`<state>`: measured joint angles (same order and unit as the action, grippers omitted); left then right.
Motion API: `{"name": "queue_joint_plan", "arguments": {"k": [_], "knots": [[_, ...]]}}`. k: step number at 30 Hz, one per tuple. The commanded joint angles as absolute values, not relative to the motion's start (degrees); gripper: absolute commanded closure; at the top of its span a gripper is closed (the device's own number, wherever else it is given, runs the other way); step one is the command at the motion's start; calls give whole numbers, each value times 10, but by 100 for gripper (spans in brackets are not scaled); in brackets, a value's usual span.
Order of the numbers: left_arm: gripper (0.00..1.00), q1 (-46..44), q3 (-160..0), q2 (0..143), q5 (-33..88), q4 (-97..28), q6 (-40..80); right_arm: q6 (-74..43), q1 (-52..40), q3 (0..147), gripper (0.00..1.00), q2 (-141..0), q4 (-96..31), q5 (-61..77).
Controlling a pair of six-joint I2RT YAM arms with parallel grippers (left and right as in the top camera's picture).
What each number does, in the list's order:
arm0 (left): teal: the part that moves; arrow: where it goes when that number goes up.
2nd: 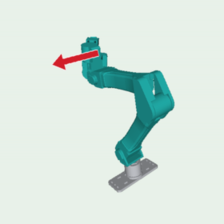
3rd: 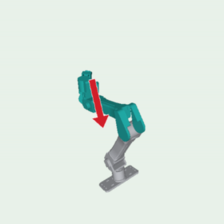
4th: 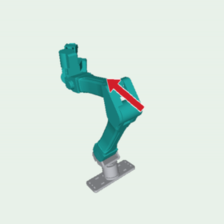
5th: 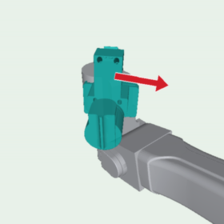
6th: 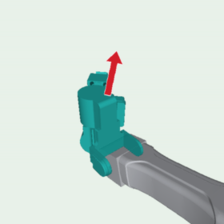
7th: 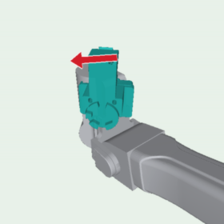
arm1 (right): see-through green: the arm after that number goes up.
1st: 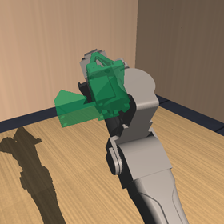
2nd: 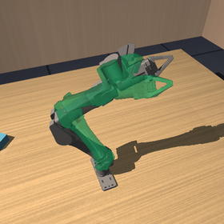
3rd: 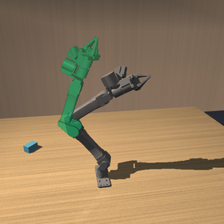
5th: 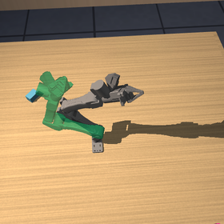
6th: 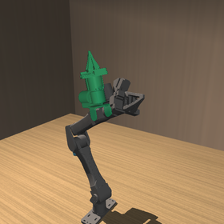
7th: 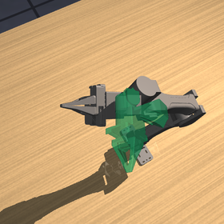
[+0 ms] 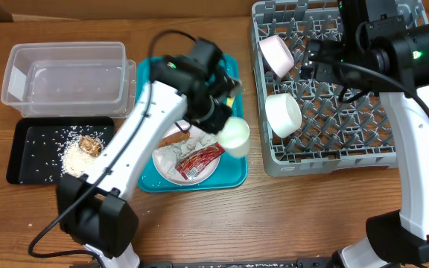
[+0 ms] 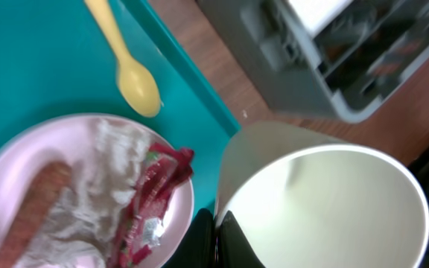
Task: Sort waste into correct bins and load items into the dishwasher
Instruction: 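Lift the white cup with the left gripper toward the right gripper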
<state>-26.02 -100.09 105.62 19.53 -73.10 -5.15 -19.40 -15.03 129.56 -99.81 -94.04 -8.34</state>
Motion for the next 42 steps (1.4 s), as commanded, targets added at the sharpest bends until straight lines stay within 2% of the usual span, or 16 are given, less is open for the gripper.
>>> {"name": "queue_joint_plan", "arguments": {"k": [1, 8, 13, 19, 23, 31, 35, 42], "knots": [[96, -163, -1052, 1056, 355, -728, -88, -127, -148, 1305, 1, -987, -900, 55], [96, 22, -1045, 1058, 640, -698, -119, -70, -148, 1261, 2, -989, -794, 239], [96, 93, -1043, 1058, 752, -703, -146, -40, -148, 1150, 4, -989, -635, 418], [96, 95, -1043, 1058, 814, -705, -163, -59, -151, 990, 8, -989, -357, 636], [96, 90, -1043, 1058, 843, -705, -163, -108, -157, 922, 9, -989, -227, 658], [96, 90, -1043, 1058, 865, -700, -163, -105, -170, 901, 9, -989, -187, 684], [96, 89, -1043, 1058, 864, -698, -166, -108, -184, 901, 10, -989, -121, 747], [96, 78, -1043, 1058, 874, -698, -165, -105, -213, 901, 10, -989, -108, 735]]}}
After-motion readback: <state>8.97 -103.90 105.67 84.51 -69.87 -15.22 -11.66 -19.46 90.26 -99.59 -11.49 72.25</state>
